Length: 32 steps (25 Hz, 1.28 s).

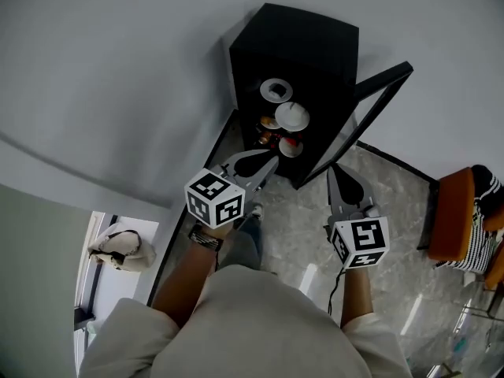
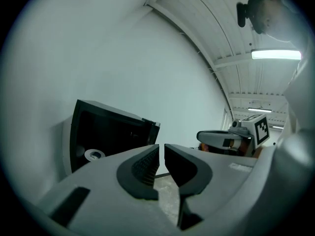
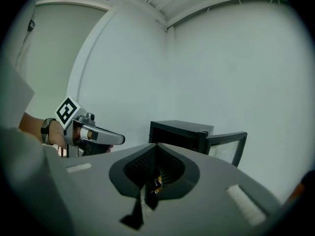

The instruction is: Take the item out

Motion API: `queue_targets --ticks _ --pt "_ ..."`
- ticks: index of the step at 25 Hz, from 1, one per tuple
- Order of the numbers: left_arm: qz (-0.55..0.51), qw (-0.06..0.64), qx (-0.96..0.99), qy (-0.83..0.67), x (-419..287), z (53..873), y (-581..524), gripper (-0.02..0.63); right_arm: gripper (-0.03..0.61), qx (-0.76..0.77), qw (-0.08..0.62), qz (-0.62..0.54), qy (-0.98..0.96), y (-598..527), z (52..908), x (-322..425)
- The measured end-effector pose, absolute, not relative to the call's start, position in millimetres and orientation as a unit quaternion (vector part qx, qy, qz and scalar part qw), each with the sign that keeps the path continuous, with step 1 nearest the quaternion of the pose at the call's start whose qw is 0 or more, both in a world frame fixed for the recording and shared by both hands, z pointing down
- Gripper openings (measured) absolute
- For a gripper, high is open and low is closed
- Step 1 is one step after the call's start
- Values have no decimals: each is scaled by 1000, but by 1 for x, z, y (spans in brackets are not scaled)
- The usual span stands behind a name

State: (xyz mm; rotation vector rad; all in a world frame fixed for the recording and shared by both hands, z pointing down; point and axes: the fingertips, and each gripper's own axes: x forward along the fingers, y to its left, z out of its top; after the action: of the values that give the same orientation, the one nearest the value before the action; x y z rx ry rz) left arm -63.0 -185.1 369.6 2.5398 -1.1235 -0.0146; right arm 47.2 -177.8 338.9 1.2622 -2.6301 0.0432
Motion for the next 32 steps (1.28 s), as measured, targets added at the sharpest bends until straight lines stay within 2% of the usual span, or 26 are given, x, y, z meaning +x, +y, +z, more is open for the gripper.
queue_targets --ticks 8,14,32 --pt "-10 223 897 -382 -65 410 -281 44 6 457 136 54 -877 -252 375 35" --pt "-6 251 899 -359 -62 451 -334 66 6 471 187 54 -860 -283 416 28" --pt "14 475 822 -314 -66 634 -425 157 6 504 224 132 -824 -338 485 24"
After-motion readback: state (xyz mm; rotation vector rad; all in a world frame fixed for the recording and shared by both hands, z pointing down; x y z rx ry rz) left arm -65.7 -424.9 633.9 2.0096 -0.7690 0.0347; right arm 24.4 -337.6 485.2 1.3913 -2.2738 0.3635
